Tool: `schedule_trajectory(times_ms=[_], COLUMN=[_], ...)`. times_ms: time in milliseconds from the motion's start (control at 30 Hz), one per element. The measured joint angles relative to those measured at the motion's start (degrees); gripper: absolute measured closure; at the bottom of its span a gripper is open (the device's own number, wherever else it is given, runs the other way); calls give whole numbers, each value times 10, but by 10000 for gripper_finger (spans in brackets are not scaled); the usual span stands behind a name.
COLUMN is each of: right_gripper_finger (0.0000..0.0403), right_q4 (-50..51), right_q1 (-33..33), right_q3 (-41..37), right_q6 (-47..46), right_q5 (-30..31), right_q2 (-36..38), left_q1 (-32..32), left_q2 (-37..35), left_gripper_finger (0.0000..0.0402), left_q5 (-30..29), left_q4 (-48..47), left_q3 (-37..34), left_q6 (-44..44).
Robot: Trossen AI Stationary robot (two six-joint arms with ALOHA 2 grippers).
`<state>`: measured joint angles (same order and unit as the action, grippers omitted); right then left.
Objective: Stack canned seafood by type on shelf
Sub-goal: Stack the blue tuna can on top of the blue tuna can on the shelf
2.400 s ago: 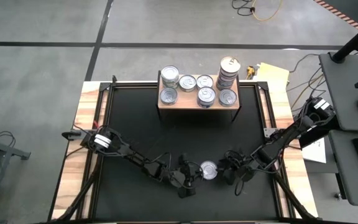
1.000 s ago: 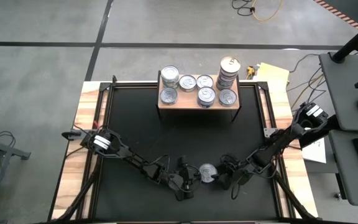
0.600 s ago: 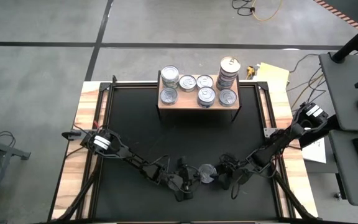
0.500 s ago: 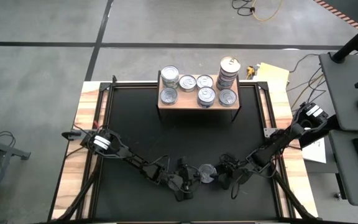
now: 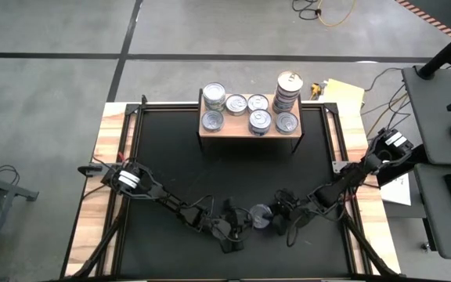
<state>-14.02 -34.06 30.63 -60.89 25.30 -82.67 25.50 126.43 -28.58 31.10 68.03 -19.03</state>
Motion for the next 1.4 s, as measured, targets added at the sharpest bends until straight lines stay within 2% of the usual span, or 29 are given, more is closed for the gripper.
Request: schedule_trajectory(times_ms=[400,533,700,933,1167,1400], right_gripper_finger=[264,268,269,270,271,271], right_q4=[-3,-3,-4,-5,2,8], right_q1=[0,0,-3,-4,-25,-38], right_q3=[0,0,1,2,1,-2], right_q6=[41,64,113,170,188,188], right_q5=[9,12,3,-4,53,129], right_q2=[0,0,1,2,2,0], left_q1=[1,1,11,23,26,41], left_q2=[0,0,-6,-12,-30,-108], left_gripper_finger=[401,401,401,401,401,401], left_q5=[-30,-41,-15,-14,-5,12], left_q4=[12,11,8,8,-4,-90], left_q3=[0,0,0,0,0,1], left_q6=[0,10,40,65,66,79])
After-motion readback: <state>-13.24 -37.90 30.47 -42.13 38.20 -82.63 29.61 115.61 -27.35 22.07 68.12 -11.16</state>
